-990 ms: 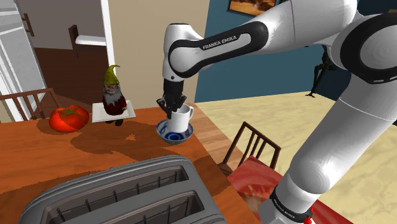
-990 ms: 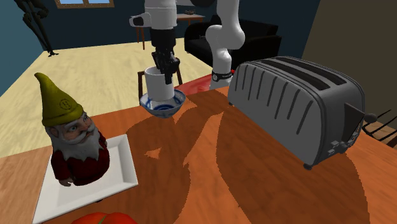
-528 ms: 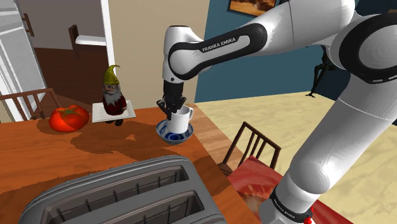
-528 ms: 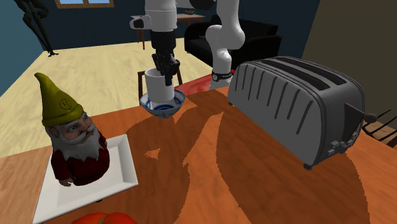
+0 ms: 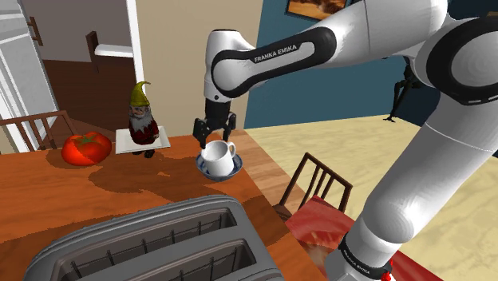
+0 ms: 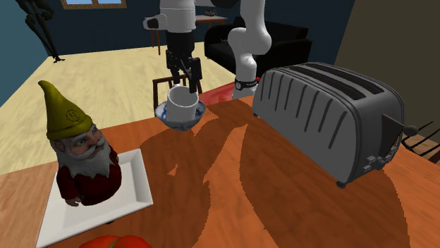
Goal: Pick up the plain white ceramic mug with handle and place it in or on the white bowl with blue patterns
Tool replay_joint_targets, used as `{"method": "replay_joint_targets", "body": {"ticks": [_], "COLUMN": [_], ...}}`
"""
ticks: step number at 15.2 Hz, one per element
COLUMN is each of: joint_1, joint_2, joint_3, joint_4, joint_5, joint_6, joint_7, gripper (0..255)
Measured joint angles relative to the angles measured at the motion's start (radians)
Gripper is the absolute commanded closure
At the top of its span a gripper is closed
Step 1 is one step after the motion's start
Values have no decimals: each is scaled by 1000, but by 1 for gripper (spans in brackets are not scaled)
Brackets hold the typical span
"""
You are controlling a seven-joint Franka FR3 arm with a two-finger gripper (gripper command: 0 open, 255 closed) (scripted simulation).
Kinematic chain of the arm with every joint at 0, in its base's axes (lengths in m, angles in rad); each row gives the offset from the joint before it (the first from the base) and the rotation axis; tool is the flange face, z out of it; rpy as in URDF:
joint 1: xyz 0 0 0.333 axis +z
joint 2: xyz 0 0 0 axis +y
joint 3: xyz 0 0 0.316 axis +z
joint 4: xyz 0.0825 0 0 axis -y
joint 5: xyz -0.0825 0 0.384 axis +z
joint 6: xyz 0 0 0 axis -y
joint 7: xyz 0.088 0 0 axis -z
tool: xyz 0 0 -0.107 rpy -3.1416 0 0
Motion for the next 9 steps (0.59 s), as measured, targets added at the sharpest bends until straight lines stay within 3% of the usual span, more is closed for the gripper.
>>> {"method": "replay_joint_targets", "body": {"ticks": [4,9], "joint_1": [-1,-1], "joint_2": [-35,-35], "joint_3": [-4,-4], "joint_4": [65,77], "joint_5": [14,14], "joint_6": [-96,-110], "joint_7": [-10,-9], "gripper": [0,0]}}
